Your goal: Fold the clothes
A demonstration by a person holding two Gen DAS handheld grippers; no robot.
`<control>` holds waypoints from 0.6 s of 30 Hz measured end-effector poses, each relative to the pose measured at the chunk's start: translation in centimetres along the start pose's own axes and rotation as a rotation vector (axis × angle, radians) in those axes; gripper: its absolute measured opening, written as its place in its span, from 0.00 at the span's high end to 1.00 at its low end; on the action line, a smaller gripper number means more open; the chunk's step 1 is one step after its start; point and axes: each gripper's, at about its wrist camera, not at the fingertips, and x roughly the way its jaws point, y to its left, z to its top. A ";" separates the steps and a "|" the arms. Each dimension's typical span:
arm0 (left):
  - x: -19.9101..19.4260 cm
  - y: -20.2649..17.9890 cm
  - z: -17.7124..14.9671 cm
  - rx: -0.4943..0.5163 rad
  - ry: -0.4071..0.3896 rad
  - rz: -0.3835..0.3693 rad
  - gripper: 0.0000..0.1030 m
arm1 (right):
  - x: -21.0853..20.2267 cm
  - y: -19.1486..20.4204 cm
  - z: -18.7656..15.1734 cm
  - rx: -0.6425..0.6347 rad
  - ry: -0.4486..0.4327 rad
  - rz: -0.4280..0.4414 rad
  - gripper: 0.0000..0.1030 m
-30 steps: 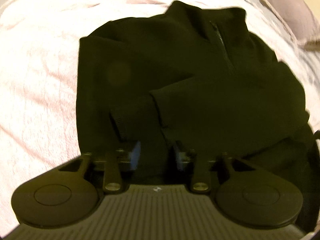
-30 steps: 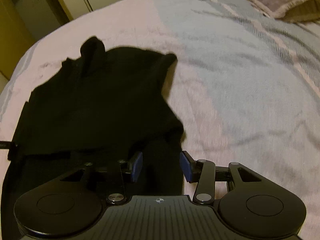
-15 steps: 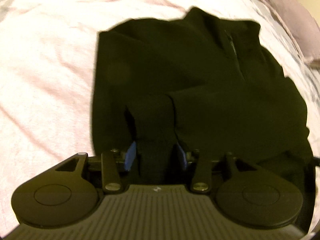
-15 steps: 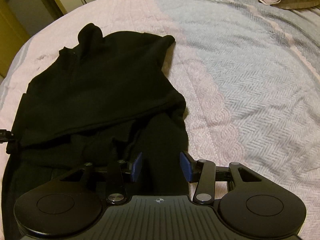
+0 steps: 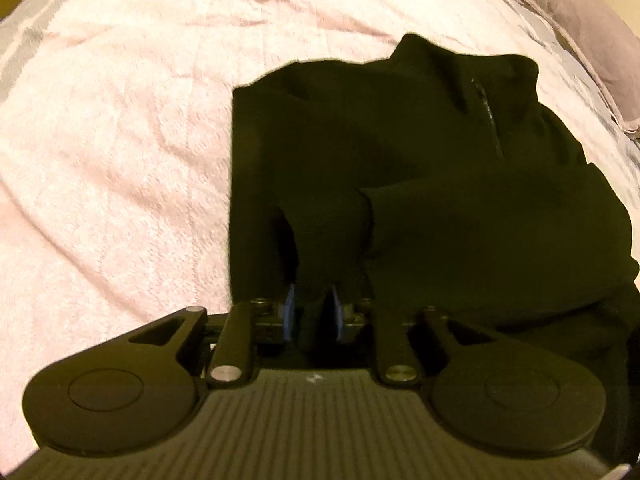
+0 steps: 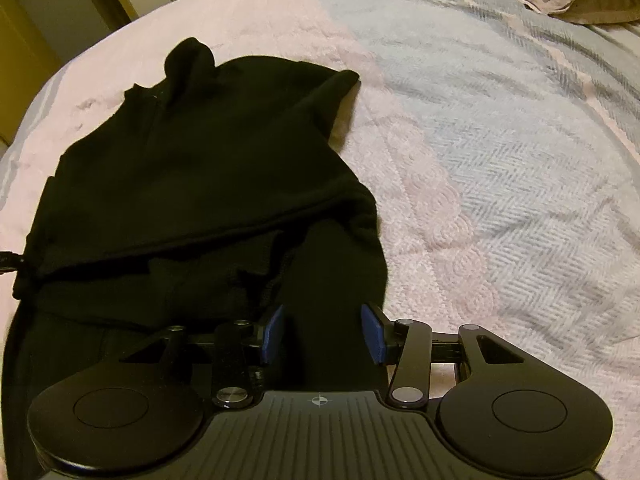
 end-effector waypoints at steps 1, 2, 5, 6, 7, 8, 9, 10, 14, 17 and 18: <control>-0.5 -0.2 0.0 0.025 -0.007 0.009 0.84 | -0.2 0.1 -0.1 -0.003 -0.001 0.002 0.55; -1.1 -0.5 -0.3 0.058 -0.014 0.018 0.83 | -0.4 0.1 -0.2 -0.008 0.000 0.003 0.55; -3.2 -1.1 -2.1 0.162 -0.029 0.032 0.77 | -1.0 0.1 -1.0 -0.021 0.007 0.005 0.55; -3.9 -1.4 -3.0 0.196 -0.032 0.033 0.76 | -1.2 0.2 -1.4 -0.035 0.013 0.005 0.55; -4.6 -1.7 -4.1 0.231 -0.030 0.028 0.76 | -1.4 0.3 -1.8 -0.051 0.019 0.004 0.55; -5.3 -2.0 -5.1 0.267 -0.025 0.022 0.76 | -1.6 0.5 -2.2 -0.067 0.026 0.004 0.55; -6.0 -2.4 -6.1 0.302 -0.020 0.016 0.76 | -1.8 0.6 -2.6 -0.083 0.033 0.003 0.55; -6.7 -2.7 -7.2 0.338 -0.014 0.007 0.76 | -2.0 0.8 -3.1 -0.099 0.039 0.003 0.55; -9.1 -4.5 -12.5 0.506 0.021 -0.043 0.69 | -2.9 2.2 -5.6 -0.229 0.089 0.001 0.54; -10.6 -5.8 -16.5 0.638 0.045 -0.090 0.65 | -3.9 3.6 -8.0 -0.333 0.109 -0.016 0.51; -11.0 -6.2 -17.8 0.682 0.051 -0.111 0.63 | -4.3 4.1 -8.8 -0.363 0.113 -0.022 0.49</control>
